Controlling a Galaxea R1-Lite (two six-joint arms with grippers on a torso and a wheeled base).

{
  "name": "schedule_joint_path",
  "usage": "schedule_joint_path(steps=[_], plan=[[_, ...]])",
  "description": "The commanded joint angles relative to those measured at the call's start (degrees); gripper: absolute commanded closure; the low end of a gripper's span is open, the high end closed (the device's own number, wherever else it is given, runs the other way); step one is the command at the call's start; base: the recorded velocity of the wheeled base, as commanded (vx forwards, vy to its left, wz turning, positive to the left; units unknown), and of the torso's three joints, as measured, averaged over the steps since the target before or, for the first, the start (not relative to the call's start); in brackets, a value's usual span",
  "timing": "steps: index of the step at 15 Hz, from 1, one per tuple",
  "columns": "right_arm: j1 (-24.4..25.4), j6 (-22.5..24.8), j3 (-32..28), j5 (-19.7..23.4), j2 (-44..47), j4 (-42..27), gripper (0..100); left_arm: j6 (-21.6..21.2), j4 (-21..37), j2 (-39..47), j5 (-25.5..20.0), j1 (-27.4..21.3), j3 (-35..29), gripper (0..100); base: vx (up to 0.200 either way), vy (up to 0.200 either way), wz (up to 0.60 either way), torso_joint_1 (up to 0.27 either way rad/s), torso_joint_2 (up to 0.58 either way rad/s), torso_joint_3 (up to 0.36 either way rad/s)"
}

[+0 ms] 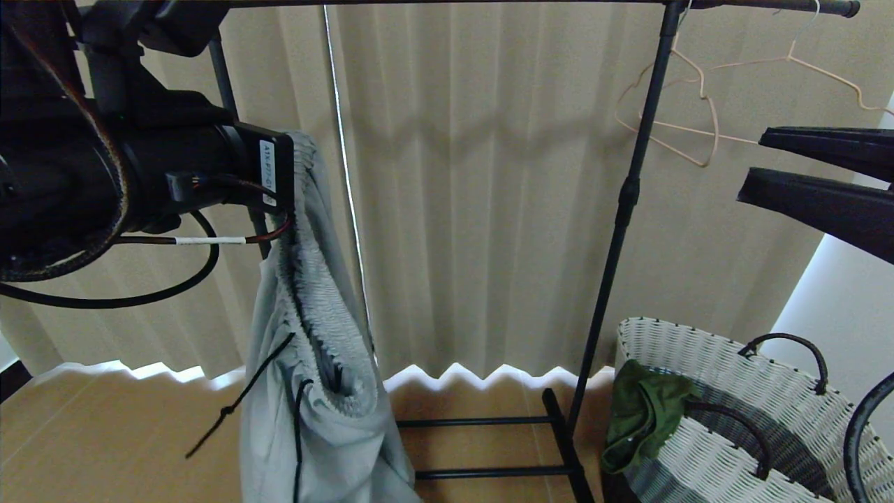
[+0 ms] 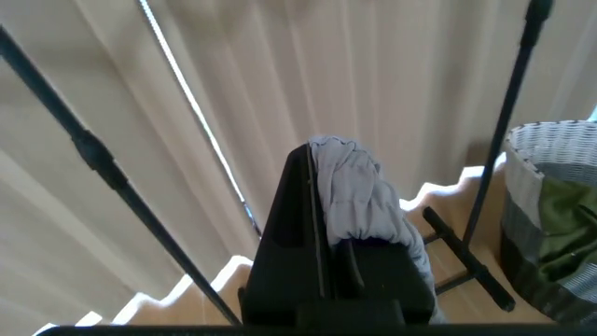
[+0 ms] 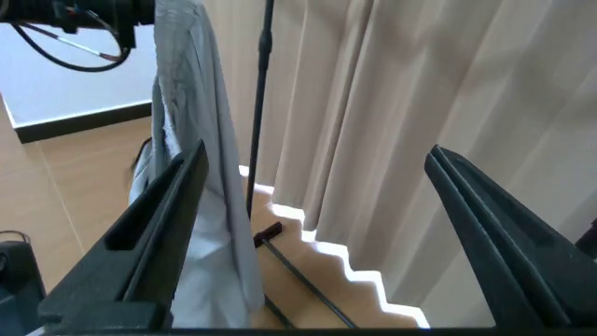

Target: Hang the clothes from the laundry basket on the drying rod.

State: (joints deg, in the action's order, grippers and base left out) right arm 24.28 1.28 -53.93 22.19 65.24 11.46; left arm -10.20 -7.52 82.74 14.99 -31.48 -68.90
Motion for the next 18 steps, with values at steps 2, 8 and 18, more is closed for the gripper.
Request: schedule_joint_path(steps=[2,8,18], plan=[[-2.49,0.74,-0.12,-1.01,0.41,-0.74,0,0.01,0.4,-0.3,0.03,1.51,0.35,100,0.0,0.0,0.0,0.0,0.0,0.0],[-12.24,7.07,0.05,-11.38,-2.84,-15.15,0,-3.68,0.4,-9.61,-0.76,10.29,10.89,100,0.0,0.0,0.0,0.0,0.0,0.0],[-19.36,22.54,18.51,-16.91,-5.21,6.73,0,-3.51,0.4,-19.98,-3.3,15.83,21.62,100,0.0,0.0,0.0,0.0,0.0,0.0]])
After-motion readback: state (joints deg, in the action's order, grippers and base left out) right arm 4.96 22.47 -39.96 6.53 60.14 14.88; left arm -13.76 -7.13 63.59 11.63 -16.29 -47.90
